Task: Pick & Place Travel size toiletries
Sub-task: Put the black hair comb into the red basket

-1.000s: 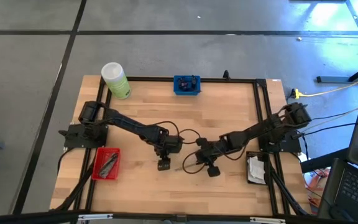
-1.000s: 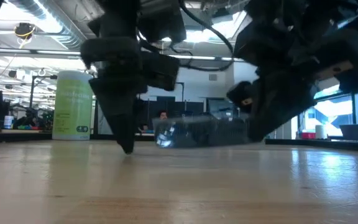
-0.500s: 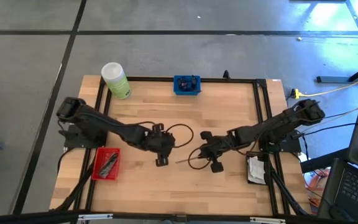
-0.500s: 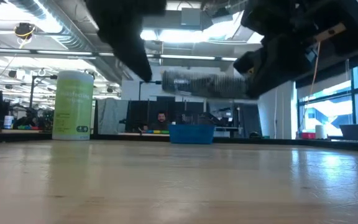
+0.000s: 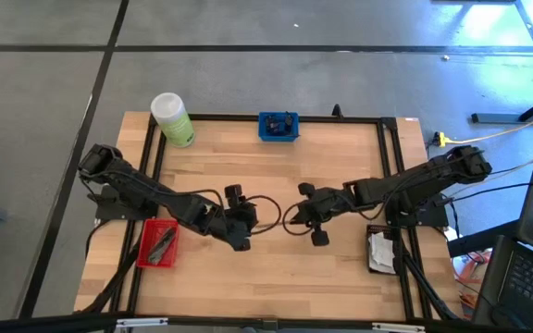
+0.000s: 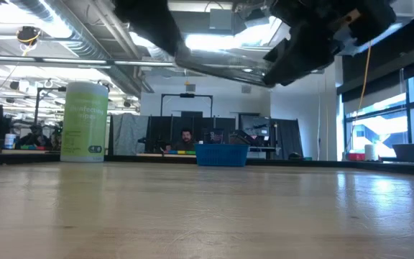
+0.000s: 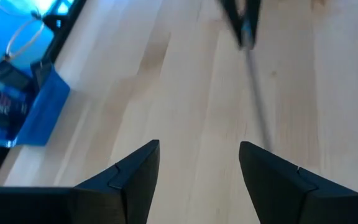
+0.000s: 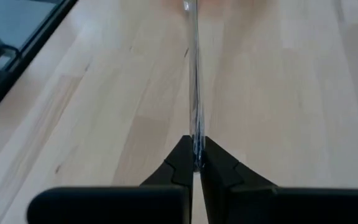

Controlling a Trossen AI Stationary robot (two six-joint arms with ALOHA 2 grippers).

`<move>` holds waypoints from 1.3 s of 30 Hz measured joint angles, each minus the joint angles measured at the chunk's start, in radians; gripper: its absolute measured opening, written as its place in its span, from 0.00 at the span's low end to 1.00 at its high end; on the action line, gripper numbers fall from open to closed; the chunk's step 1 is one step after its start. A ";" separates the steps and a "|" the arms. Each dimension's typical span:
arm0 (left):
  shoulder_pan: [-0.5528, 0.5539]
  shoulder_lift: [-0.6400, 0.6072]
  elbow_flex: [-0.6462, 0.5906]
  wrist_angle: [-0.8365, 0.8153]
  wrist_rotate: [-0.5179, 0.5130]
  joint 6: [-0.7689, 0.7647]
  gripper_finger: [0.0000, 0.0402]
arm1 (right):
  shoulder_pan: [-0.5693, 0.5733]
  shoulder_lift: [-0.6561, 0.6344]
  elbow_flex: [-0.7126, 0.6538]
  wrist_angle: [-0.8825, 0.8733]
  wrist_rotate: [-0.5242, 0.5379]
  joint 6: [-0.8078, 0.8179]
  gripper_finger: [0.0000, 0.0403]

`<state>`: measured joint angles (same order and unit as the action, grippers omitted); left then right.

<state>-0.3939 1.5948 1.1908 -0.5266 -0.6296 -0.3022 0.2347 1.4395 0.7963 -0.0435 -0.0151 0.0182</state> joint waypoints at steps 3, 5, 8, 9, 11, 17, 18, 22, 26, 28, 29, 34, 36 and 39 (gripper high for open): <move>0.000 0.000 0.000 0.048 0.000 0.052 0.55 | -0.010 0.000 0.007 0.005 -0.001 -0.006 0.03; 0.001 0.000 0.000 0.063 0.000 0.071 0.54 | -0.012 0.000 0.017 0.002 -0.004 -0.017 0.03; 0.003 0.000 0.000 0.060 0.016 0.078 0.54 | -0.012 0.000 0.037 -0.001 -0.004 -0.032 0.03; 0.003 0.000 0.000 0.061 0.026 0.078 0.54 | -0.012 0.000 0.044 -0.008 -0.004 -0.033 0.03; 0.004 0.000 0.000 0.061 0.050 0.081 0.54 | -0.014 0.000 0.053 -0.035 -0.004 -0.030 0.03; 0.002 -0.034 0.000 0.060 0.117 0.088 0.53 | -0.017 0.000 0.056 -0.159 -0.003 0.055 0.03; 0.003 -0.039 0.000 0.063 0.120 0.082 0.53 | -0.017 0.000 0.055 -0.160 0.016 0.057 0.03; 0.006 -0.043 0.000 0.088 0.144 0.072 0.53 | -0.018 0.000 0.055 -0.120 0.067 0.023 0.03; 0.008 -0.043 0.000 0.082 0.162 0.065 0.53 | -0.018 0.000 0.056 -0.068 0.055 -0.016 0.03; 0.010 -0.043 0.000 0.083 0.162 0.060 0.53 | -0.018 0.000 0.055 -0.055 0.054 -0.026 0.03; 0.011 -0.043 0.000 0.082 0.162 0.055 0.53 | -0.018 0.000 0.055 -0.045 0.053 -0.027 0.03; 0.010 -0.043 0.000 0.075 0.188 0.045 0.53 | -0.017 0.000 0.055 0.009 0.053 -0.058 0.03; 0.010 -0.043 0.000 0.070 0.188 0.029 0.53 | -0.017 0.000 0.055 0.033 0.052 -0.071 0.03; 0.011 -0.043 0.000 0.050 0.185 -0.004 0.53 | -0.017 0.000 0.055 0.056 0.049 -0.087 0.03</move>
<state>-0.3832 1.5513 1.1904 -0.4766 -0.4442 -0.3065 0.2176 1.4399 0.8516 0.0123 0.0338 -0.0691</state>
